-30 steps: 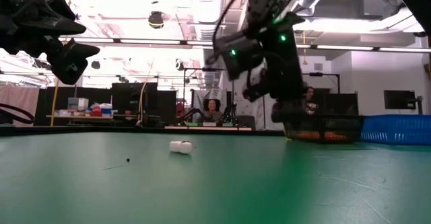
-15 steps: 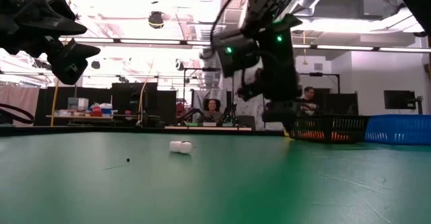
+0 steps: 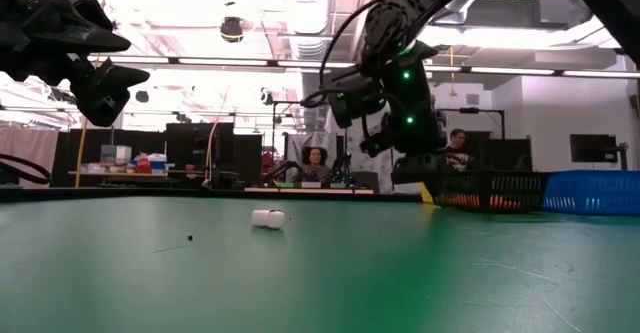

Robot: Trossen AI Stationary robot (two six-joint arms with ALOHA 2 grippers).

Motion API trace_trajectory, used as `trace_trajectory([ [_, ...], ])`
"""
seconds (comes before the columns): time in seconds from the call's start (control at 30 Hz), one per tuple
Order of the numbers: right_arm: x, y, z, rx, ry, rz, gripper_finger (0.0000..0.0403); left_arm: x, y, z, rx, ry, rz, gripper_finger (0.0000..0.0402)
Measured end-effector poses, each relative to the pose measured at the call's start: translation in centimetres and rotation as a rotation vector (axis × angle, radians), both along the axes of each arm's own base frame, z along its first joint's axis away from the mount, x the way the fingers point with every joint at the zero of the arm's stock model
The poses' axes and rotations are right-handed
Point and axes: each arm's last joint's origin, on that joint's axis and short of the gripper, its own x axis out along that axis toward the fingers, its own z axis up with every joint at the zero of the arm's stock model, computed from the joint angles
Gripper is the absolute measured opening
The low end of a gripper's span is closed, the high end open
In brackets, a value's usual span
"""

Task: Sort Halloween decoration
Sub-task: Adjust the bottom black basket on the table, then put the white skeleton toy into the blue basket

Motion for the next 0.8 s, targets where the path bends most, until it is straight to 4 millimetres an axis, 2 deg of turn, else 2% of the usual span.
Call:
trace_trajectory([
  [0.2, -0.9, -0.8, 0.2, -0.004, 0.055, -0.071, 0.0006, 0.0, 0.0, 0.0, 0.008, -0.001, 0.001, 0.018],
  [0.43, -0.4, 0.1, 0.2, -0.015, 0.027, -0.035, 0.0006, 0.0, 0.0, 0.0, 0.01, -0.001, 0.001, 0.018],
  [0.53, 0.5, 1.6, 1.4, -0.076, -0.055, 0.044, 0.0006, 0.0, 0.0, 0.0, 0.011, -0.001, 0.002, 0.018],
  [0.63, 1.7, 3.7, 3.3, -0.098, -0.226, 0.135, 0.0009, 0.0, 0.0, 0.0, 0.011, -0.001, 0.002, 0.018],
  [0.8, 3.5, 9.5, 7.7, -0.085, -0.614, 0.358, 0.0021, 0.0, 0.0, 0.0, 0.014, -0.002, -0.001, 0.018],
])
